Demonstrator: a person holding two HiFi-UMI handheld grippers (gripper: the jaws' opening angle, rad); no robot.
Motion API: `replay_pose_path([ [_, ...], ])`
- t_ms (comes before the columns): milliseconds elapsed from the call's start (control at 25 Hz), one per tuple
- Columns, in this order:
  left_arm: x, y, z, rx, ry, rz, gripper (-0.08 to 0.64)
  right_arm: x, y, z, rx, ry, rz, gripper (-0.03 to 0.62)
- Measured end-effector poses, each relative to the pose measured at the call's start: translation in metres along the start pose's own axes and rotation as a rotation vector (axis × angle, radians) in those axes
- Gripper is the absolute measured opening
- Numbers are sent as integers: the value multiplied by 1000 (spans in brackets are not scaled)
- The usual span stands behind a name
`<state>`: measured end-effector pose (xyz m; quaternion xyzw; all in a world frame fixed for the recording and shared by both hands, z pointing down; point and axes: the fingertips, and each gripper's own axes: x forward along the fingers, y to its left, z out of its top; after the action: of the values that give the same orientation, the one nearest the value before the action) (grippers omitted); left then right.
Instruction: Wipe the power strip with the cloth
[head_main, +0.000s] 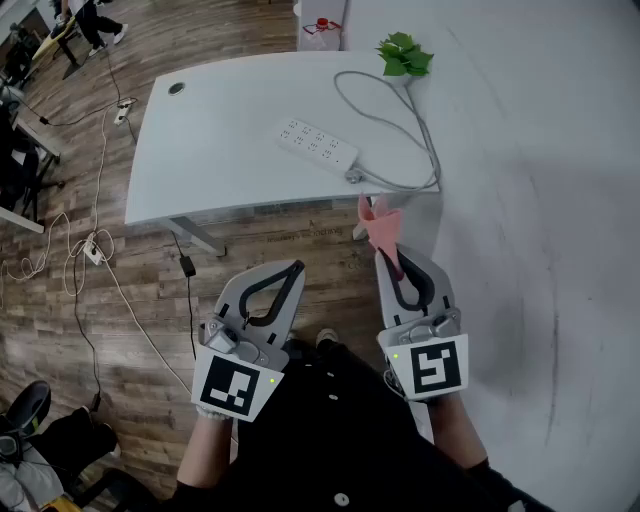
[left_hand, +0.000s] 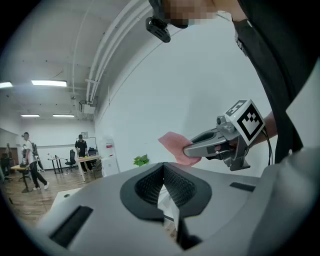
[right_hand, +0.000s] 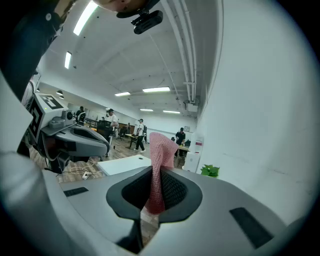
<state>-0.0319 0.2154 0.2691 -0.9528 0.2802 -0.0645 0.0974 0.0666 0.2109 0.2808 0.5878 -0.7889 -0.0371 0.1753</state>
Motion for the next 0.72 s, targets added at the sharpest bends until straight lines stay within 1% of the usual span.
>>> replay_pose_path([
  [720,-2,5,-3,-2,-3,-12,14,4,5,0,3,8,-13,54],
])
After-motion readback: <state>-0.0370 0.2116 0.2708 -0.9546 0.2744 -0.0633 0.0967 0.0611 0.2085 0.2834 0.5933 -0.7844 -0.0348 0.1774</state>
